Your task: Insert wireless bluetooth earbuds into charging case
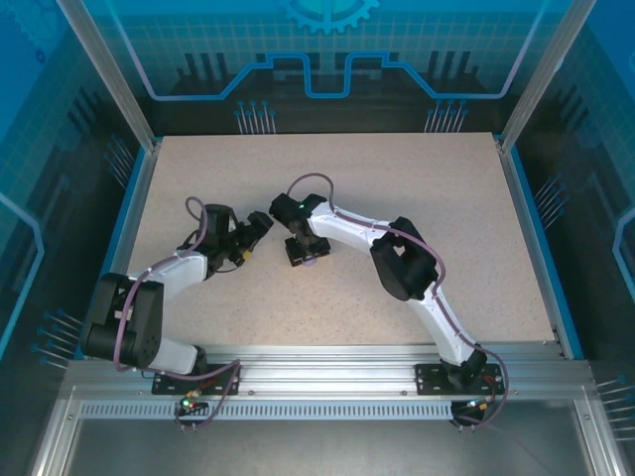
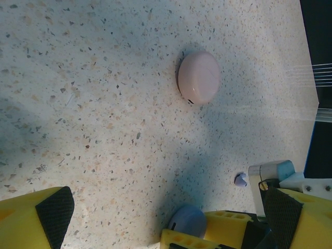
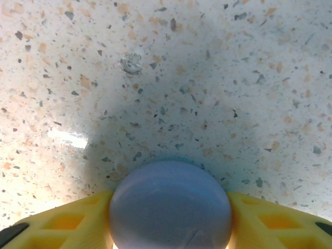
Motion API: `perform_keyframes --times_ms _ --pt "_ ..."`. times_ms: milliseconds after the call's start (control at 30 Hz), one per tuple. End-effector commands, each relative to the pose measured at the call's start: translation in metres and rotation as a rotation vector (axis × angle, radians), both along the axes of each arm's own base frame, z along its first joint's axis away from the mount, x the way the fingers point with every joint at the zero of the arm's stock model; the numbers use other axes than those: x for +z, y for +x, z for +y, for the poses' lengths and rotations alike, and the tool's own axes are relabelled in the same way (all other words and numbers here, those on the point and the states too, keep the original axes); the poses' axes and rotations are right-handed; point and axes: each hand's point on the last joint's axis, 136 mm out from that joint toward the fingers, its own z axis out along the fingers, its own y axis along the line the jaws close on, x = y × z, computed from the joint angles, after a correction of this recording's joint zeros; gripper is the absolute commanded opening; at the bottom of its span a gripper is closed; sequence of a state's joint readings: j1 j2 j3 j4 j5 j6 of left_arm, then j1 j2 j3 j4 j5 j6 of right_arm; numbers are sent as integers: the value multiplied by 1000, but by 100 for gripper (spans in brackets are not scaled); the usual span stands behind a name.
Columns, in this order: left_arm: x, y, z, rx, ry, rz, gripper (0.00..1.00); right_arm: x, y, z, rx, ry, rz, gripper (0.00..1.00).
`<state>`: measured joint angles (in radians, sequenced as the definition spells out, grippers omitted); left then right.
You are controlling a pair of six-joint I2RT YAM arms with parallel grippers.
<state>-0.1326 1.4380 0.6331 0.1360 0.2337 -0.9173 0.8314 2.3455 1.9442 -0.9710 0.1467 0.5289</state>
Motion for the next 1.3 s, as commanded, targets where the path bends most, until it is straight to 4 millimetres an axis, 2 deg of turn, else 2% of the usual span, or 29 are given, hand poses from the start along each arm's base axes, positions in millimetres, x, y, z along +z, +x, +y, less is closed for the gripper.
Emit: perform_keyframes --times_ms 0,167,200,267,333,367,467,600,667,733,867,967,1167,1267 --pt "15 4 -3 -18 -34 -26 99 -11 -12 0 138 0 49 51" --pt "20 4 -12 -60 -74 -23 99 -11 -19 7 323 50 65 50" --pt "22 5 -14 -70 -81 -24 99 0 -20 10 356 78 56 50" --pt "23 3 -18 -89 -95 -19 99 3 -24 11 404 116 79 51" --pt "23 2 -20 -102 -105 -12 99 4 -29 12 420 161 118 62" --pt "23 1 -21 -107 -108 -7 99 6 -29 13 419 182 132 69" --pt "18 -3 -23 -120 -115 8 99 18 -30 19 400 251 135 78" --pt "16 -8 -27 -143 -130 -4 99 52 -25 21 307 379 111 78" --pt "17 -11 -31 -172 -147 -15 99 64 -20 13 239 417 97 76" --pt "20 -14 -36 -214 -166 -27 99 68 -18 0 154 428 96 73" --pt "20 -21 -47 -293 -196 -22 99 58 -14 -30 -11 377 91 67" --pt "13 -28 -53 -343 -201 13 99 47 -14 -42 -91 318 92 62" --pt "2 -35 -76 -447 -203 72 98 29 -15 -37 -142 270 99 54" --pt "-6 -41 -88 -492 -196 103 92 22 -14 -37 -154 249 93 50"
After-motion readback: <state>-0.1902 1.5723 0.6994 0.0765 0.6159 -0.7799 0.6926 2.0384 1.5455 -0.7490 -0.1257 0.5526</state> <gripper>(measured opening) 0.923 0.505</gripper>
